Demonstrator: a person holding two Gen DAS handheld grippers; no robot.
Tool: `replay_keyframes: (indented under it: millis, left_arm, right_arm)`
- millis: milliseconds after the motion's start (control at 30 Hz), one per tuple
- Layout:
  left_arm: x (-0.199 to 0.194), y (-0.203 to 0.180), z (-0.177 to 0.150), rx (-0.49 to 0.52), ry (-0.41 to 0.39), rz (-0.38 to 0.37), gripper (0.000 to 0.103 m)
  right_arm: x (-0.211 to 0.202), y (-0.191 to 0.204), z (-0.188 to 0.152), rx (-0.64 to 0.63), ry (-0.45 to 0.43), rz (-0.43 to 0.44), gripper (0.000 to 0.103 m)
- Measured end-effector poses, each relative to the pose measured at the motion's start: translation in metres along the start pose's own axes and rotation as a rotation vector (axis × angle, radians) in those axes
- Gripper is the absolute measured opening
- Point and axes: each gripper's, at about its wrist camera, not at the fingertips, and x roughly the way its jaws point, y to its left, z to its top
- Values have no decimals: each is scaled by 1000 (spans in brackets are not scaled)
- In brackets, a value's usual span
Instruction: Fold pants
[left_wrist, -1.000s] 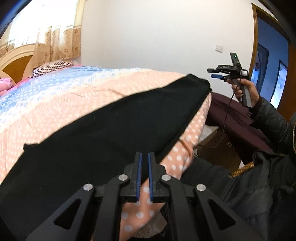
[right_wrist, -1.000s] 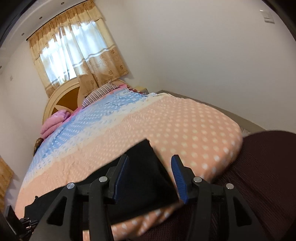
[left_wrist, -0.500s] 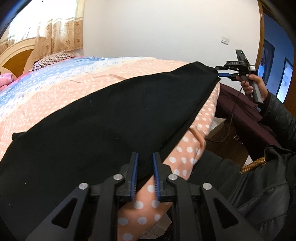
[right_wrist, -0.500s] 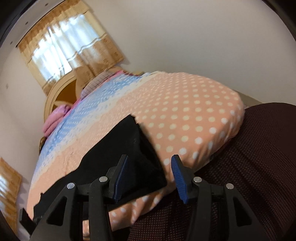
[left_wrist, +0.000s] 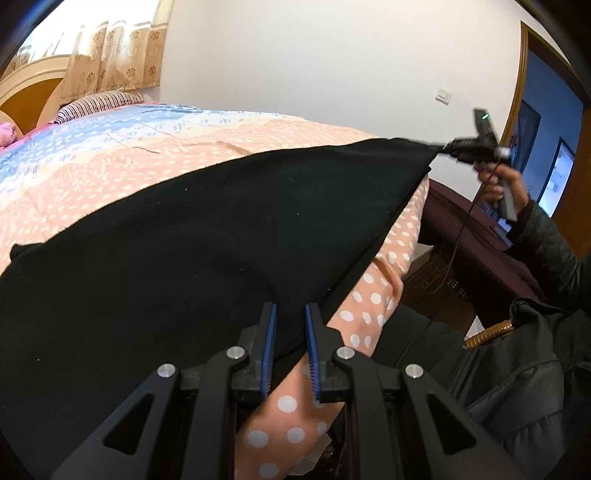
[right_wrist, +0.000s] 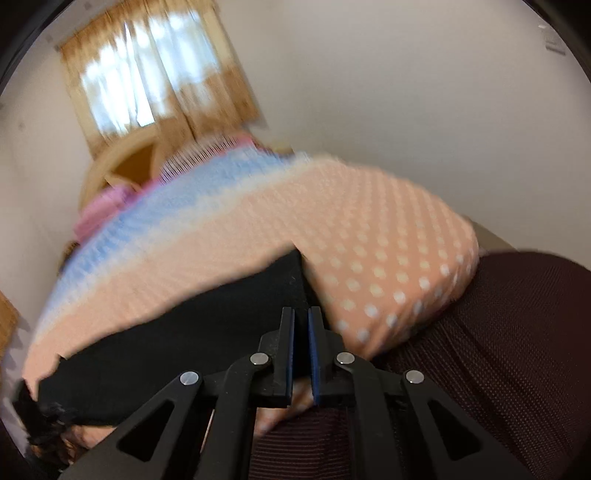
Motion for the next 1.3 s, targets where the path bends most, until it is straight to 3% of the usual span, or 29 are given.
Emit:
replay_keyframes:
  millis: [67,100,167,267,300,367,500,567,667,733,800,900,967,1033,1133,1267,1300]
  left_arm:
    - [-1,0,0,4,9,-7,18]
    - [-2,-1,0,7,14,-11,18]
    - [-4,-1,-1,13,23,-18,18]
    - [-6,-2,-2,20,34,-26,18]
    - [-7,-2,-3,20,34,-26,18]
    - [-7,-1,-4,17,33,-25,18]
    - [-6,-3,-5,10,24,-19,19]
    - [-6,-3,-6,2,18,-31,25]
    - [-8,-7,-10,11,7,-40,31]
    - [-10,-9,-10,15,7,-34,31]
    - [-17,-12,-9,22,4,-23,31]
    - [-34,-15,-7,41,-37,27,39]
    - [-48,-11,-6,28,-93,90,64]
    - [-65,1,-4,-7,-166,197,72]
    - [-79,24,-2,-100,-218,327,76]
    - [-88,57,-11,-234,-211,454,80]
    - [-88,62,-16,-250,-200,463,80]
  right_arm:
    - [12,-9,-9,12,36,-36,13]
    - [10,-14,-11,30,20,-53,34]
    - [0,-20,-12,57,-16,-109,49]
    - [-29,-6,-7,4,-130,-200,49]
    - [-37,6,-6,-23,-159,-167,49]
    - [-45,42,-8,-99,-167,-8,49]
    - [-17,124,-32,-273,-35,228,49]
    - [4,158,-52,-334,32,295,49]
    - [36,198,-87,-422,155,348,49]
    - [58,215,-114,-506,296,324,48]
    - [48,225,-136,-638,272,269,48]
    - [36,233,-138,-641,328,342,46]
    - [25,241,-132,-649,260,359,46]
    - [21,253,-125,-634,207,404,46]
    - [35,274,-125,-595,205,473,46]
    - [72,300,-154,-628,407,463,47]
    - [65,305,-163,-687,380,444,47]
